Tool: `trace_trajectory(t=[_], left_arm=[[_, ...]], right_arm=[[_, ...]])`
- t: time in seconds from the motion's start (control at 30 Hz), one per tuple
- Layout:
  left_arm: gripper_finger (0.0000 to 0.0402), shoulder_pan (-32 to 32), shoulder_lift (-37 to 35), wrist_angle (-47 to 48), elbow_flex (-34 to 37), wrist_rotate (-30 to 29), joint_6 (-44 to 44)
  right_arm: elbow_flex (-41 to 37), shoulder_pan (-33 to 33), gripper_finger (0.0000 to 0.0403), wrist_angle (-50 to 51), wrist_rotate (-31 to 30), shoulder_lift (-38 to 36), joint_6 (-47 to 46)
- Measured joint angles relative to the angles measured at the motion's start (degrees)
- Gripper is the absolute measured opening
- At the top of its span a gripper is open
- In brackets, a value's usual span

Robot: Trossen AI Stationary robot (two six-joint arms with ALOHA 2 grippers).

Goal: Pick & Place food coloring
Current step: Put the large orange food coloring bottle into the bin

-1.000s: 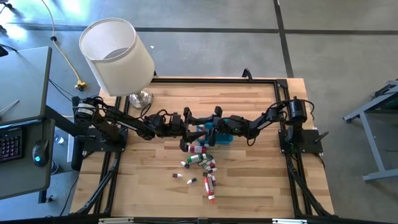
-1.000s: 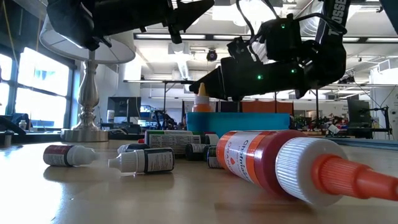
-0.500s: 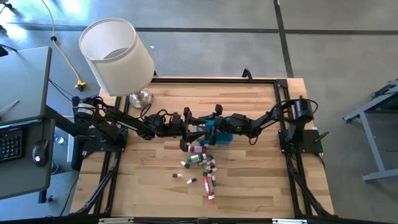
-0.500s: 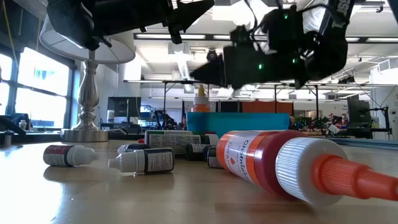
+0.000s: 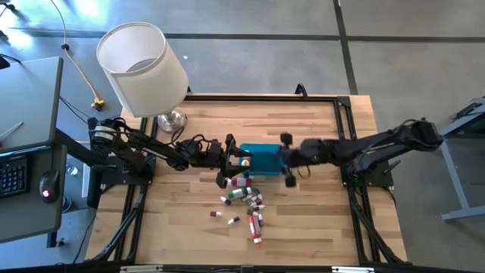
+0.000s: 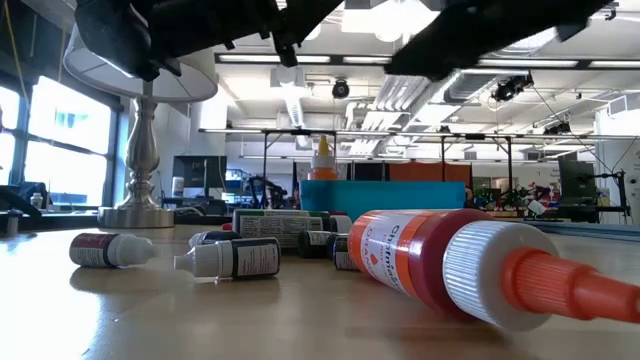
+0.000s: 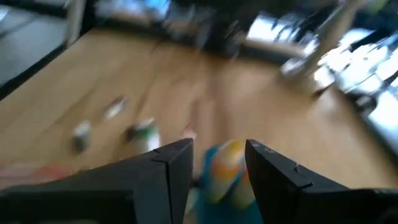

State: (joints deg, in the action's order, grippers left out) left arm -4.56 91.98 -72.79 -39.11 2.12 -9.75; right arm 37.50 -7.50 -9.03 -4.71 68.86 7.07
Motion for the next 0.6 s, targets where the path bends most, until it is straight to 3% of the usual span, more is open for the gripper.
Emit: trace_trajectory(t=[0.13, 0.3, 0.37, 0.5, 0.6], left_arm=[[0.0214, -0.1, 0.0, 5.2, 0.0, -1.4, -1.3], [0.0214, -0.5, 0.0, 7.4, 0.0, -3.0, -1.2], [0.0214, -0.5, 0.0, 7.4, 0.0, -3.1, -1.3], [0.0214, -0.8, 0.0, 6.6, 0.0, -3.6, -1.1], [0.0214, -0.7, 0.0, 6.6, 0.0, -5.5, 0.1]], right_arm=[[0.0, -7.8, 0.014, 3.1, -2.9, 2.9, -2.7], [-0.1, -15.4, 0.014, -0.1, 0.4, 9.8, -2.8], [-0.1, -17.4, 0.014, -2.6, 5.0, 12.2, -1.4], [-0.1, -19.9, 0.014, -13.0, 19.9, 15.6, 4.3], [-0.1, -20.6, 0.014, -22.7, 23.6, 17.3, 4.7]])
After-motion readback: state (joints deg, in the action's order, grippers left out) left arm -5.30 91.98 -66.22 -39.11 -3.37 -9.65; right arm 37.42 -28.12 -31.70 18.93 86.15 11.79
